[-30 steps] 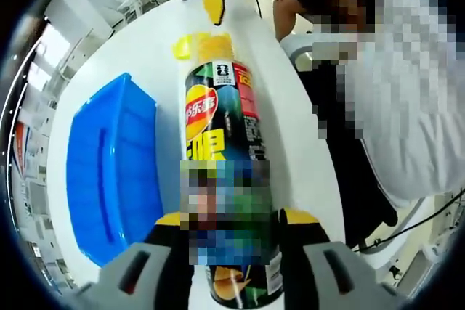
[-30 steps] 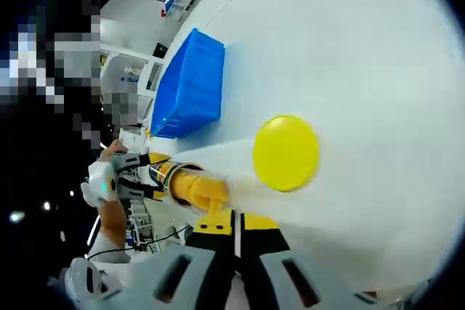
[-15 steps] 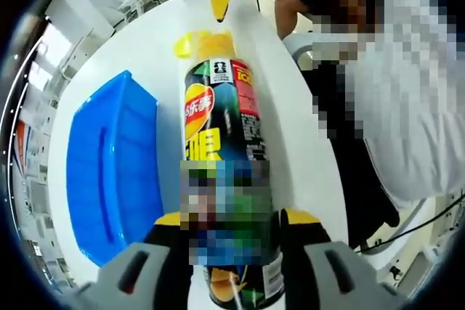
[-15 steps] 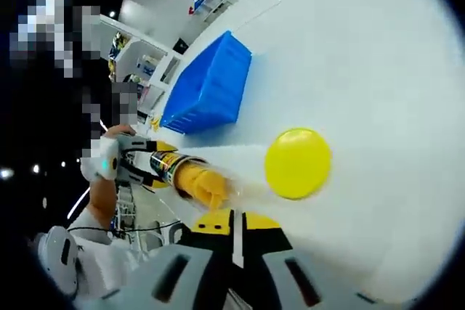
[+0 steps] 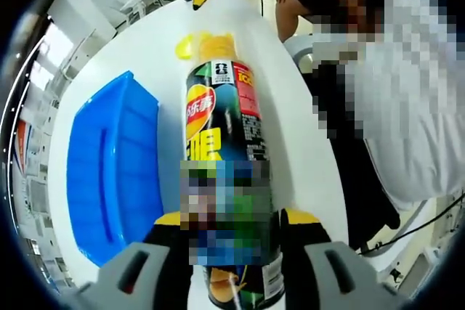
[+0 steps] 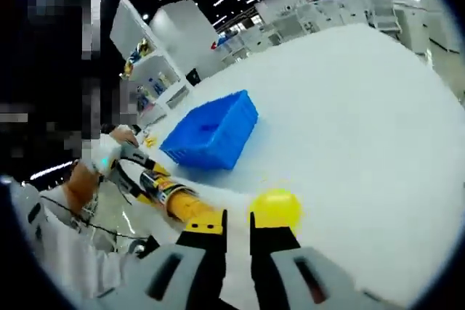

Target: Open the lid of the chip container on the table, take out the chips, place them into the box in front of the container, and close the lid

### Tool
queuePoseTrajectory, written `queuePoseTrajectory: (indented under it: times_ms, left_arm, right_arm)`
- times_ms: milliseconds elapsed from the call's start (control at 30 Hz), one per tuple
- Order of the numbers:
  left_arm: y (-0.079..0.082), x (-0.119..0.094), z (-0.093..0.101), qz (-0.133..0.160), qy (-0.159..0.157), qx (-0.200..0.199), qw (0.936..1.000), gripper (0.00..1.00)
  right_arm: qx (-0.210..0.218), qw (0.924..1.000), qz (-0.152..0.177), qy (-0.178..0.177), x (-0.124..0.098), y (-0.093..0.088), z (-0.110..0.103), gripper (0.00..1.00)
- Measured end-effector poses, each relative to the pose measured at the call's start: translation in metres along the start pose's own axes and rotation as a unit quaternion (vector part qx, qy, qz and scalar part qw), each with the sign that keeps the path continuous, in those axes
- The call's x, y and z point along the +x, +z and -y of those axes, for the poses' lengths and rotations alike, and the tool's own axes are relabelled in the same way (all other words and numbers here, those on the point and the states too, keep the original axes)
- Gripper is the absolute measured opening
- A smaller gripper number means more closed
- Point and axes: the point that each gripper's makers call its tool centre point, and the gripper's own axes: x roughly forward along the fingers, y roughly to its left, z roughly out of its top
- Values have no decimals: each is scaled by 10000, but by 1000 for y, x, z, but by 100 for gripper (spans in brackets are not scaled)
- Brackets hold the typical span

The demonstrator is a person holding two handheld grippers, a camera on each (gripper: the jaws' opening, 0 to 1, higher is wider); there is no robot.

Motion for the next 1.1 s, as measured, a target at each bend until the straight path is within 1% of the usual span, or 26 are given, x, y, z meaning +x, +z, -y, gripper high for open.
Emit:
queuePoseTrajectory:
  times_ms: [33, 67, 133, 167, 267, 300, 367, 400, 433, 633, 700, 767, 867, 900, 1033, 1100]
  left_arm:
    - [0, 0, 0, 4, 7, 1, 10000, 48]
    - [0, 0, 0, 6, 10, 2, 10000, 48]
    - [0, 0, 0, 8, 15, 1, 10000, 48]
    - [0, 0, 0, 8, 21, 3, 10000, 48]
    - [0, 0, 0, 11, 43, 9, 10000, 48]
    - [0, 0, 0, 13, 49, 12, 10000, 48]
    - [0, 0, 0, 15, 65, 15, 10000, 48]
    - [0, 0, 0, 16, 72, 13, 10000, 48]
    - [0, 0, 0, 16, 80, 17, 10000, 48]
    - [0, 0, 0, 13, 93, 25, 10000, 48]
    - [0, 0, 0, 13, 92, 24, 10000, 48]
    - [0, 0, 0, 11, 95, 27, 10000, 48]
    - [0, 0, 0, 10, 99, 33, 9999, 48]
    - [0, 0, 0, 16, 100, 29, 9999, 48]
    - [0, 0, 1, 23, 101, 32, 9999, 48]
    - [0, 0, 1, 28, 98, 31, 9999, 48]
  right_arm:
    - [-273, 9996, -8, 91, 1, 1, -8, 13]
    - [-561, 9980, -163, 237, 3, -4, -21, 13]
    - [-819, 9951, -391, 396, 9, -12, -36, 13]
    - [-800, 9954, -365, 383, 14, -11, -39, 13]
    - [-1098, 9906, -430, 692, 24, -13, -51, 13]
    - [-1106, 9905, -451, 686, 27, -14, -50, 13]
    - [-1369, 9874, -429, 672, 34, -12, -47, 13]
    - [-1368, 9873, -476, 661, 36, -13, -47, 13]
    - [-1338, 9872, -588, 642, 39, -16, -45, 13]
    - [-1365, 9843, -819, 757, 48, -25, -50, 12]
    - [-1335, 9843, -842, 790, 50, -25, -50, 12]
    - [-1200, 9855, -883, 814, 54, -27, -50, 12]
    - [-1194, 9846, -963, 842, 58, -30, -50, 11]
    - [-1193, 9845, -957, 861, 57, -30, -52, 11]
    - [-1031, 9855, -1009, 889, 61, -31, -51, 11]
    - [-1031, 9856, -994, 904, 61, -30, -52, 10]
